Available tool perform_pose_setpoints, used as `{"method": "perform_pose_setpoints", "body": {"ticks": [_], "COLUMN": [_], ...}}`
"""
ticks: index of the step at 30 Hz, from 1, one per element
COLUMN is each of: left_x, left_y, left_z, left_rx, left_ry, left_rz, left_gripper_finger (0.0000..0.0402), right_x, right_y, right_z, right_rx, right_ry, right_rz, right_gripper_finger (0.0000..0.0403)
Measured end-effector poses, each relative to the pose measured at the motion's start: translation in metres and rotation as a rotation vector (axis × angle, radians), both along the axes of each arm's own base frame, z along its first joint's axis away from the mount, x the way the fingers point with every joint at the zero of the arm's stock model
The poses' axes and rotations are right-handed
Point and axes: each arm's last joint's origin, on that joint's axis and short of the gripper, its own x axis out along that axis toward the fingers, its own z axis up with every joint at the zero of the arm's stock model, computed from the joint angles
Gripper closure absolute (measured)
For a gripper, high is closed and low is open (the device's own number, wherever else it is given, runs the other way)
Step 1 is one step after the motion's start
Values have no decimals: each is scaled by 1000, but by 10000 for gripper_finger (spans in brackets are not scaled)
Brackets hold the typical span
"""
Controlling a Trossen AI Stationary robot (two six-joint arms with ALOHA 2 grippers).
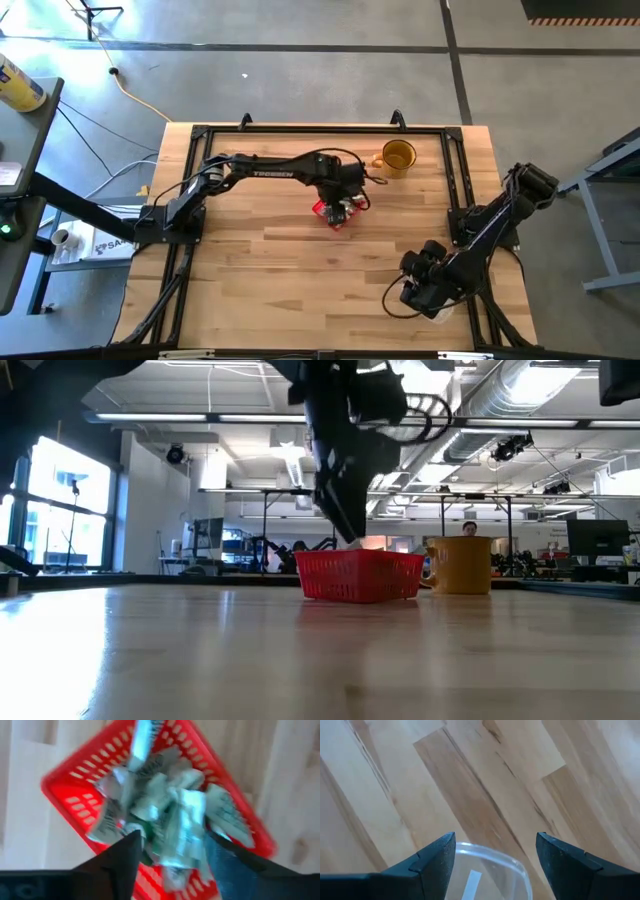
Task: Pick and place items into bin
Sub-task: Return to Home Position
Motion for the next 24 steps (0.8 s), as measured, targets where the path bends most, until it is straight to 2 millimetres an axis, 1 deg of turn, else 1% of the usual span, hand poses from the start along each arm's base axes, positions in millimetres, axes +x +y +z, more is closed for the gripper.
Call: {"method": "perform_pose_setpoints", "body": {"ticks": [2, 4, 8, 9, 12, 13, 15, 19, 21, 22, 23, 24], "left_x": [-2, -2, -12, -15, -25, -30, -36, -39, -39, -39, -37, -34], "left_y": [-11, -23, -51, -59, -84, -93, -108, -138, -152, -158, -163, -168], "left_z": [12, 34, 77, 86, 119, 128, 143, 157, 159, 155, 147, 135], "left_rx": [-6, -14, -88, -104, -132, -138, -158, -182, -191, -194, -199, -218], "left_ry": [-11, -77, -137, -153, -241, -263, -310, -414, -453, -461, -462, -449], "left_rz": [5, 7, -27, -42, -91, -107, -119, -186, -221, -237, -247, -244], "left_gripper_finger": [123, 100, 68, 62, 49, 46, 41, 39, 41, 43, 44, 45], "right_x": [2, 4, 9, 11, 17, 20, 26, 48, 58, 61, 63, 65], "right_y": [-2, -4, -8, -9, -10, -8, -3, 9, 11, 9, 5, 2], "right_z": [0, 0, 0, 0, 1, 1, 4, 15, 21, 21, 17, 12], "right_rx": [-9, -25, -16, 1, 127, 155, 182, 248, 281, 286, 292, 309], "right_ry": [2, 3, 6, 12, 77, 62, -25, -277, -372, -395, -403, -408], "right_rz": [15, 34, 24, 13, 3, 13, 50, 156, 206, 212, 216, 229], "right_gripper_finger": [136, 136, 136, 136, 136, 136, 136, 136, 136, 136, 136, 136]}}
